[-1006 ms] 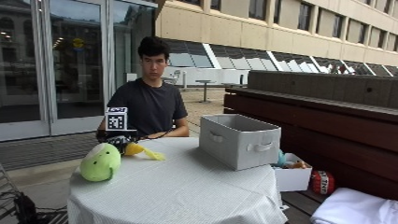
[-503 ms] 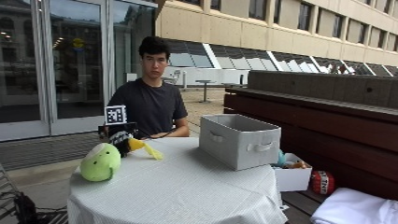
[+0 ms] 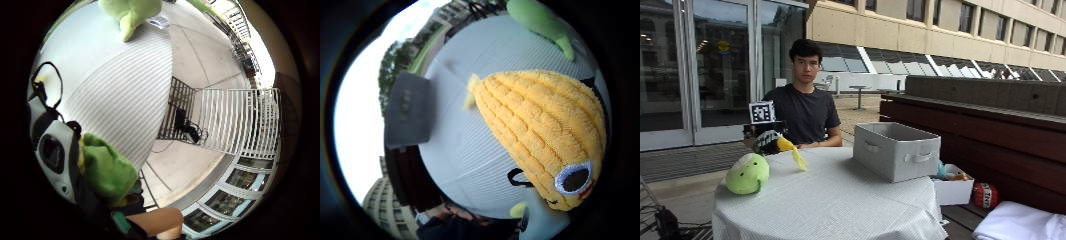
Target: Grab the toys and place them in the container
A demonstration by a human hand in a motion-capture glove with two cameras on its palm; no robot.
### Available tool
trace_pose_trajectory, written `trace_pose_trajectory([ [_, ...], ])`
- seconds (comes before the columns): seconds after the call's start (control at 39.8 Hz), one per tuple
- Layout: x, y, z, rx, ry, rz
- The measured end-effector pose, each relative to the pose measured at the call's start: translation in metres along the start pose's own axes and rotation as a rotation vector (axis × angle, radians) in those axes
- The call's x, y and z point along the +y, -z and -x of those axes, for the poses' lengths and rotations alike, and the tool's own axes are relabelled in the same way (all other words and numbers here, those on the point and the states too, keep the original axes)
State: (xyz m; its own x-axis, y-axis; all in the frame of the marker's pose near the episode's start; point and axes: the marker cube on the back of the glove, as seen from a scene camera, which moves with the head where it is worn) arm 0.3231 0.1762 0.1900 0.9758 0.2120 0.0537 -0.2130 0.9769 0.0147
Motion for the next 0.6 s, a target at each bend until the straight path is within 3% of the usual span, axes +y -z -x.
trace_pose_trajectory([
  [0.15,-0.041,0.041,0.019,0.000,0.083,-0.183],
  [0.28,-0.043,0.090,0.048,-0.013,-0.025,-0.089],
  [0.45,-0.060,0.160,0.090,-0.075,0.037,-0.074],
  [0.6,-0.084,0.193,0.135,-0.071,0.082,-0.177],
])
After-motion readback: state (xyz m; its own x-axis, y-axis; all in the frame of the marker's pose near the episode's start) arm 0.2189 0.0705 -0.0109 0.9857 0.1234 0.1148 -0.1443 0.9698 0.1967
